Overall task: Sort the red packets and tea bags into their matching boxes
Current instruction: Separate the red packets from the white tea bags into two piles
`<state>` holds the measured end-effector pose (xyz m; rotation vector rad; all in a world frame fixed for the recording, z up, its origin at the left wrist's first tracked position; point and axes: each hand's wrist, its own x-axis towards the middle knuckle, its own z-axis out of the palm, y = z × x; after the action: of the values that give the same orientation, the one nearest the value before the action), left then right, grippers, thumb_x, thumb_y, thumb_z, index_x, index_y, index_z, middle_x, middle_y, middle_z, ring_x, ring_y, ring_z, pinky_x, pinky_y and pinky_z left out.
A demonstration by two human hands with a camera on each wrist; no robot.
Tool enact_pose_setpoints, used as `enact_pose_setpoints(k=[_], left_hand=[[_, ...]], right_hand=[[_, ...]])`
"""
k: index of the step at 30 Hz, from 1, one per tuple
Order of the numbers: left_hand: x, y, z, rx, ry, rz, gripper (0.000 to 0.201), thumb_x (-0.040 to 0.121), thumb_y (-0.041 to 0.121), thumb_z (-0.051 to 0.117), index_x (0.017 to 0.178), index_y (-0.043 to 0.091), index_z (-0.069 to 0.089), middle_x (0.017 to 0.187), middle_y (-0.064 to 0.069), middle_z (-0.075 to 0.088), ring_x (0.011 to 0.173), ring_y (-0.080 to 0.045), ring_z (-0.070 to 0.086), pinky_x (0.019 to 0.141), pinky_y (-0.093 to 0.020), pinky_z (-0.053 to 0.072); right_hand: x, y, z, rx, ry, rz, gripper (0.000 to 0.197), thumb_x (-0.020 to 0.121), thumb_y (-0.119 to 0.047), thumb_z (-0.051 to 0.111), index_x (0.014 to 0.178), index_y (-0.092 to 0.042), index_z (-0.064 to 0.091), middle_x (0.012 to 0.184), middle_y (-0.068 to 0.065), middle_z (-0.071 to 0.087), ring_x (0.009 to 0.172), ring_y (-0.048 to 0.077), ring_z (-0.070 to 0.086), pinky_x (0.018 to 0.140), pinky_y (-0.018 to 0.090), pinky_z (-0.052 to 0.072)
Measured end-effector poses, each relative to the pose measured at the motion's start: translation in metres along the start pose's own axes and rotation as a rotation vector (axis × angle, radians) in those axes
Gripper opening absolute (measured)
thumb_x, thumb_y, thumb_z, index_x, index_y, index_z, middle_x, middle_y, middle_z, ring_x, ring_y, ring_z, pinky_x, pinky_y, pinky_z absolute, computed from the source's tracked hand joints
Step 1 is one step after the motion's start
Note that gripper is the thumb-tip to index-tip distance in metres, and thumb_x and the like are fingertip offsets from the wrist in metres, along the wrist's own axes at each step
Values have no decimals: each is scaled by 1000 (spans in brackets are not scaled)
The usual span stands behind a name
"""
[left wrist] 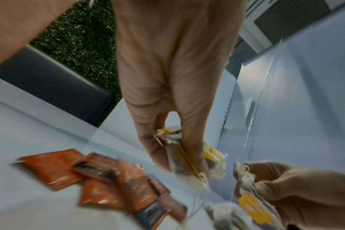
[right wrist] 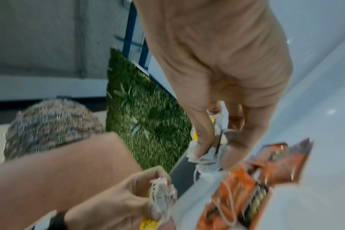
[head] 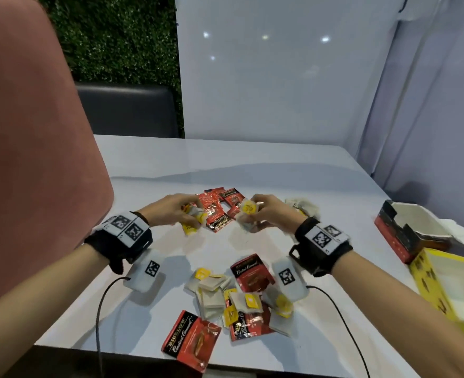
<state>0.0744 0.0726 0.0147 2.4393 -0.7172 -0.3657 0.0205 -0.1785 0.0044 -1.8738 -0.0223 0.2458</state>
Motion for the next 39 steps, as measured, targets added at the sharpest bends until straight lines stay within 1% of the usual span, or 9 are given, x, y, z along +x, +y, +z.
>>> enact_pose_setpoints(k=[3, 7, 11, 16, 22, 25, 31, 35, 39], left_hand=[[21, 36, -3, -115, -9, 29, 27, 75, 23, 76, 96, 23, 58, 99, -5, 63, 80, -22, 63, 66, -31, 52], [74, 89, 27, -206, -38, 38, 33, 77, 18, 74, 105, 14, 57, 95, -8, 61, 77, -22, 61, 62, -24, 51], [132, 129, 83, -236, -45, -54, 42, 75, 14, 77, 110, 7, 56, 104, -12, 61, 75, -25, 61, 81, -36, 53], [153, 145, 114, -328, -196, -85, 49, 77, 10, 75, 120, 0, 53, 121, -16, 48, 109, -35, 58, 90, -50, 50], [121, 112, 71, -575, -232, -94, 59, 86, -4, 59, 139, 7, 36, 117, -20, 51, 103, -28, 54, 84, -40, 53], [77, 96, 36, -450, -229, -45, 54, 89, 2, 57, 138, 14, 37, 126, -13, 54, 104, -24, 59, 75, -25, 57], [-29, 62, -2, -164, -266, -8, 43, 92, 12, 56, 132, 25, 47, 118, -2, 62, 103, -13, 63, 85, -26, 55], [-91, 28, 15, 21, -230, -58, 67, 75, 56, 64, 134, 37, 37, 126, 7, 54, 106, 1, 58, 82, -11, 49], [-124, -1, 53, 68, -239, -74, 114, 35, 97, 37, 136, 46, 25, 129, 11, 45, 109, 2, 51, 80, -8, 43]], right_hand=[[-21, -6, -47, 92, 117, -40, 17, 82, 4, 64, 86, -8, 53, 88, 12, 63, 71, 17, 66, 60, 26, 58], [-42, 3, -105, 189, 314, -16, 15, 83, 10, 58, 89, -1, 52, 78, 13, 56, 62, 17, 62, 66, 30, 60], [-45, 21, -138, 108, 413, 45, 20, 82, 14, 56, 81, -4, 48, 75, 15, 52, 64, 25, 57, 57, 29, 60], [-26, 48, -153, -185, 469, 169, 32, 77, 15, 63, 74, -10, 42, 78, 17, 52, 63, 29, 56, 61, 46, 58], [4, 52, -137, -389, 434, 172, 25, 78, 10, 63, 81, -8, 46, 97, 26, 57, 69, 34, 63, 66, 47, 58], [15, 44, -129, -523, 481, 99, 23, 80, 1, 63, 97, -6, 50, 105, 25, 60, 82, 36, 65, 70, 42, 58], [33, 44, -120, -794, 397, 211, 33, 88, -13, 56, 115, 0, 44, 117, 26, 54, 101, 40, 58, 84, 46, 51], [27, 40, -116, -1054, 434, 140, 41, 86, -6, 57, 124, 0, 39, 124, 26, 43, 110, 43, 49, 89, 47, 44], [-8, 25, -85, -1150, 396, -102, 36, 87, -5, 54, 122, -7, 43, 119, 18, 47, 104, 35, 51, 81, 41, 44]])
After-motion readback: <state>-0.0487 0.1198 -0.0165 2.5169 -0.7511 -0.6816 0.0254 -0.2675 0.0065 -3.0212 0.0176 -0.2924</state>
